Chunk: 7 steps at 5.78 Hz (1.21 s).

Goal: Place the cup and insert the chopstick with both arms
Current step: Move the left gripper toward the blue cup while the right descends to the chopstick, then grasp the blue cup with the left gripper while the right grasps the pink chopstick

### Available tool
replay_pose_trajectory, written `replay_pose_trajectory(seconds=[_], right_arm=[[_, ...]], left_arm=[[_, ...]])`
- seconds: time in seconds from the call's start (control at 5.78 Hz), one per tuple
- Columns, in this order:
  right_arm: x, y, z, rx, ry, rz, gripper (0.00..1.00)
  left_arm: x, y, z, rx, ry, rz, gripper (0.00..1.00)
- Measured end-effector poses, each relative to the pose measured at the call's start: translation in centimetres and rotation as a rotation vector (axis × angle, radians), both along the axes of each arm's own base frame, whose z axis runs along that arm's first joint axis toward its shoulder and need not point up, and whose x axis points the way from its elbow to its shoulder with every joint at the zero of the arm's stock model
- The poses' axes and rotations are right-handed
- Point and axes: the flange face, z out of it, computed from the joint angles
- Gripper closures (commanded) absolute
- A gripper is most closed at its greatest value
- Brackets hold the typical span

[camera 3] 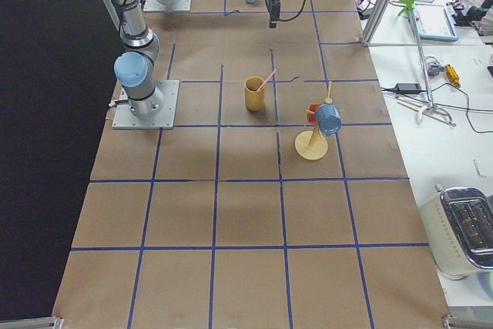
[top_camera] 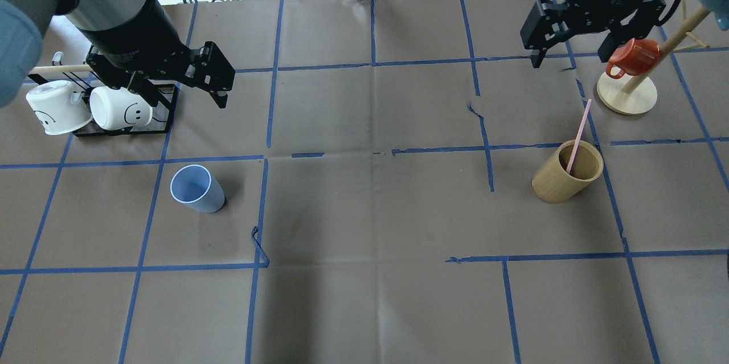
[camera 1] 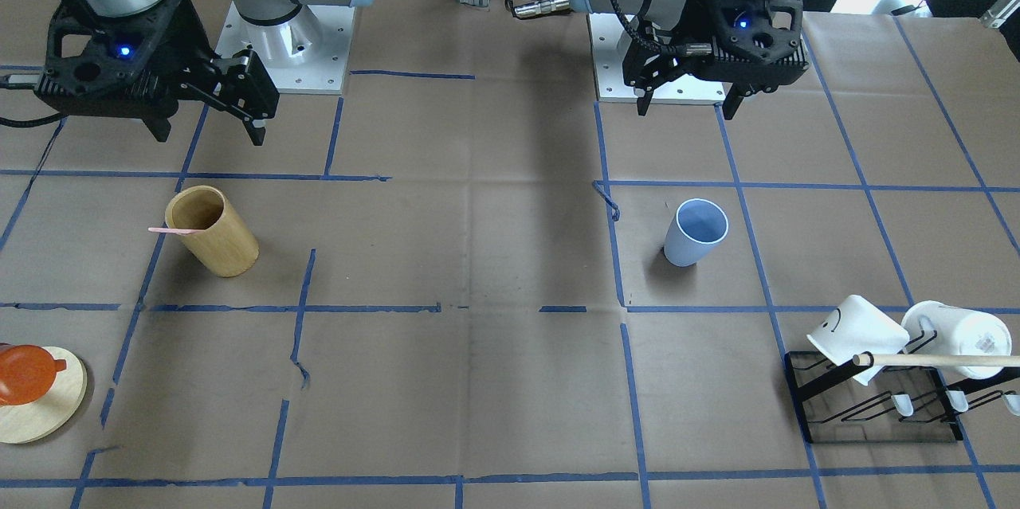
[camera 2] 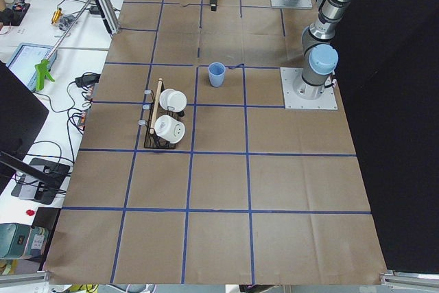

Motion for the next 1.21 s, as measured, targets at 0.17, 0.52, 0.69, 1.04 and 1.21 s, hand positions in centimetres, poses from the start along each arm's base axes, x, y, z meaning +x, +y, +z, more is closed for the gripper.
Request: replay_pose_trajectory(seconds=[0.17,0.52,0.69,1.04,1.21], right_arm=[[-3.7,-0.5,-2.3,-0.007,-0.007,0.007,0.00],[-5.7,0.0,-8.9,-0.095,0.010,0.042,0.00],[-5.6,0.9,-12.2,-0.133,0.020,0.048,0.00],[-5.4,2.1,-15.1,-0.169,0.032,0.052,0.45],[-5.4,2.2,-15.4,-0.171,0.034,0.053,0.65]], left_arm=[[1.0,-0.2,-2.0,0.035,0.000,0.005,0.02],[5.9,-1.1,-9.4,0.075,0.015,-0.014,0.02],[7.3,-1.2,-14.4,0.057,0.016,-0.019,0.02],[7.9,-0.9,-23.1,0.072,0.020,-0.024,0.05],[7.8,-0.6,-25.6,0.097,0.023,-0.025,0.60]])
